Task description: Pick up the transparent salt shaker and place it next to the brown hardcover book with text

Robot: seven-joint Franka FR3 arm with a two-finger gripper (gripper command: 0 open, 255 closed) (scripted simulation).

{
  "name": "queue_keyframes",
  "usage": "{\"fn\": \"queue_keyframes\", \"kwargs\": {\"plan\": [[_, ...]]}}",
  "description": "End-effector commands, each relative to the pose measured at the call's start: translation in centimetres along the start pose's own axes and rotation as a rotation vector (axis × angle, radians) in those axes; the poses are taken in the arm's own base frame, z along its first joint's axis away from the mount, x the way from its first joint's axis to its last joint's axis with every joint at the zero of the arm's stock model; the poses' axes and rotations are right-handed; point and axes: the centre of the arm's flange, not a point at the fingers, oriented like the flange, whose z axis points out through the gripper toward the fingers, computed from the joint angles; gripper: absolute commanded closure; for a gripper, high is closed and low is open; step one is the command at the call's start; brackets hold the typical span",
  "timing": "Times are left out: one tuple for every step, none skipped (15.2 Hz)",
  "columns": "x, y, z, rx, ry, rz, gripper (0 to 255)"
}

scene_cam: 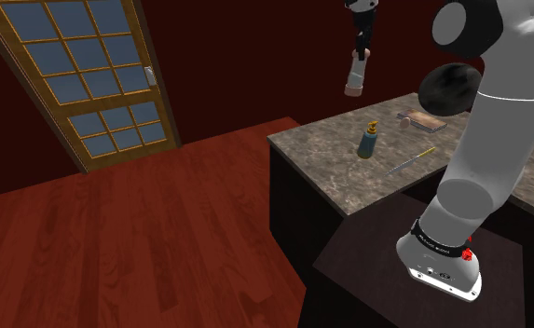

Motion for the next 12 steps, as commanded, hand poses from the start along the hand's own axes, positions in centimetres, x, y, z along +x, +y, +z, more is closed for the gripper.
{"fn": "queue_keyframes", "kwargs": {"plan": [[-0.2,0.2,-0.8,0.0,0.0,0.0,255],[-1.3,0.8,-0.4,0.0,0.0,0.0,255],[-2.4,1.4,-0.1,0.0,0.0,0.0,255],[-3.6,2.0,0.3,0.0,0.0,0.0,255],[-4.7,2.6,0.6,0.0,0.0,0.0,255],[-5.8,3.1,1.0,0.0,0.0,0.0,255],[-7.0,3.7,1.3,0.0,0.0,0.0,255],[-8.1,4.3,1.7,0.0,0.0,0.0,255],[-9.2,4.9,2.0,0.0,0.0,0.0,255],[-10.4,5.5,2.4,0.0,0.0,0.0,255],[-11.5,6.1,2.7,0.0,0.0,0.0,255],[-12.6,6.6,3.1,0.0,0.0,0.0,255]]}}
